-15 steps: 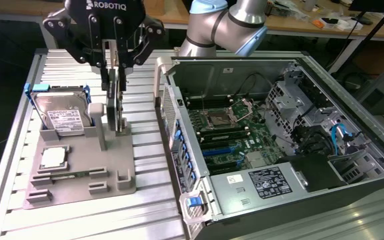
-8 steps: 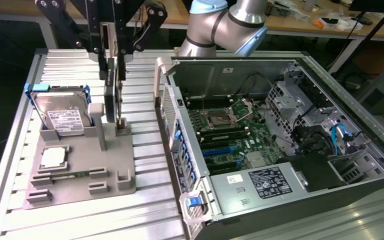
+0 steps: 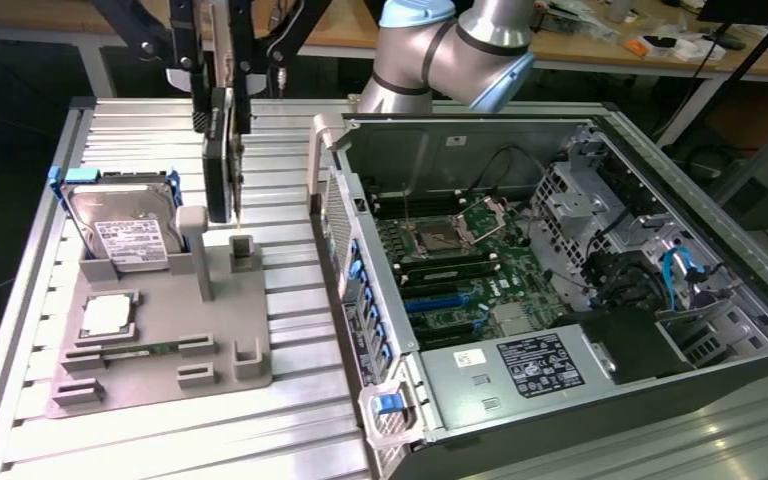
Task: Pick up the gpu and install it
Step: 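Pick up the gpu and move the gpu toward the slot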
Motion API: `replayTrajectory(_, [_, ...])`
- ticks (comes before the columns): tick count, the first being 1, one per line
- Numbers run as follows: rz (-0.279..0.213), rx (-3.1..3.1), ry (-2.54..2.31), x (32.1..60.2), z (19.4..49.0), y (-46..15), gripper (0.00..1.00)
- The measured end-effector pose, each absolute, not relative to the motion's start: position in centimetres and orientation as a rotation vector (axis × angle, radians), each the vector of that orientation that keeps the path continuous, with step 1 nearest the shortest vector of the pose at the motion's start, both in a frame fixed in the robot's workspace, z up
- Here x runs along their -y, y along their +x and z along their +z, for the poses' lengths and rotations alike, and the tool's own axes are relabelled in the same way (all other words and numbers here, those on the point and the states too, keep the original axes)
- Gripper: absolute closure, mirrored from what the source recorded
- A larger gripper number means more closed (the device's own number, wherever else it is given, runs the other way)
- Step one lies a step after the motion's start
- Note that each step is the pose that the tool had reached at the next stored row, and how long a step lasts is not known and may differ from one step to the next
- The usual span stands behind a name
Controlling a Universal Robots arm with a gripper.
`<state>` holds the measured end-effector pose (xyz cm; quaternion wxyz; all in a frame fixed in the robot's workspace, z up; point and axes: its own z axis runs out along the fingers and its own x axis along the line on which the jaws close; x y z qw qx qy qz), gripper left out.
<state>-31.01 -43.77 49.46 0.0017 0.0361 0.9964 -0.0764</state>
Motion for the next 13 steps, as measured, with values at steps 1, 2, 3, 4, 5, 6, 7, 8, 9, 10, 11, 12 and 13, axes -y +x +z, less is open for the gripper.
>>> replayTrajectory(1, [-0.24, -3.127, 0.113, 43.8, 49.5, -31.0, 0.73])
replayTrajectory(2, [-0.24, -3.127, 0.113, 43.8, 49.5, -30.9, 0.73])
replayTrajectory(3, [-0.241, -3.127, 0.113, 43.8, 49.5, -30.7, 0.73])
replayTrajectory(4, [-0.24, -3.127, 0.113, 43.8, 49.5, -30.5, 0.73])
replayTrajectory(5, [-0.24, -3.127, 0.113, 43.8, 49.4, -30.2, 0.73])
replayTrajectory(6, [-0.24, -3.127, 0.113, 43.8, 49.4, -29.9, 0.73])
replayTrajectory(7, [-0.24, -3.127, 0.113, 43.8, 49.4, -29.5, 0.73])
replayTrajectory(8, [-0.24, -3.127, 0.113, 43.8, 49.4, -29.0, 0.73])
replayTrajectory(9, [-0.24, -3.127, 0.113, 43.8, 49.4, -28.7, 0.73])
replayTrajectory(10, [-0.24, -3.127, 0.113, 43.8, 49.3, -28.3, 0.73])
replayTrajectory(11, [-0.24, -3.127, 0.113, 43.8, 49.3, -28.0, 0.73])
replayTrajectory(12, [-0.24, -3.127, 0.113, 43.8, 49.3, -27.7, 0.73])
replayTrajectory(13, [-0.24, -3.127, 0.113, 43.8, 49.3, -27.3, 0.73])
